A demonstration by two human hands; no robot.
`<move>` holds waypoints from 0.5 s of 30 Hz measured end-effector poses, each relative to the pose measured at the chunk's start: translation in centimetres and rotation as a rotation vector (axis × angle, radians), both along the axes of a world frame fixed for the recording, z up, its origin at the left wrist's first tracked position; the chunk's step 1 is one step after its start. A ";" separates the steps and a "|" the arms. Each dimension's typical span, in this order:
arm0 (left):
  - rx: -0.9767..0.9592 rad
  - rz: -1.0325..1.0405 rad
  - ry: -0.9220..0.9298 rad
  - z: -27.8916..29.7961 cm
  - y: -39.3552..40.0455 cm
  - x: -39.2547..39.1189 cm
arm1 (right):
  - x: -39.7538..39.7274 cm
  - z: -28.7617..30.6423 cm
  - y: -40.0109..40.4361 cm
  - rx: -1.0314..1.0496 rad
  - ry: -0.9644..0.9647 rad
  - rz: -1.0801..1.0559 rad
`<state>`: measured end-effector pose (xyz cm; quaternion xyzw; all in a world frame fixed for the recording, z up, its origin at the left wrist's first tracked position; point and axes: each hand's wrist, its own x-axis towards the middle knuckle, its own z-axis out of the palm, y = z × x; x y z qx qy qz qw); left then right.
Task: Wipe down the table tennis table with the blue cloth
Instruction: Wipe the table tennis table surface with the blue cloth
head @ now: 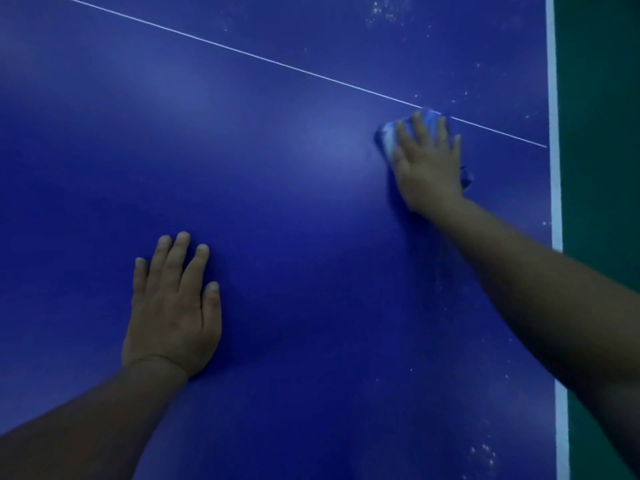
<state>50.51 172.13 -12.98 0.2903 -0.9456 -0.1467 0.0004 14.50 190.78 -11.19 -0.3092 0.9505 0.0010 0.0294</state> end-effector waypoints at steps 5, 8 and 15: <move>0.016 -0.002 0.008 0.0 0.0 0.2 | 17.6 -0.2 5.0 0.016 -0.095 1.003; 0.015 0.003 0.009 0.1 0.1 0.0 | 15.7 0.7 7.2 0.075 -0.182 1.221; 0.014 0.008 0.017 0.2 0.1 0.0 | -5.2 0.7 5.5 -0.027 0.001 -0.317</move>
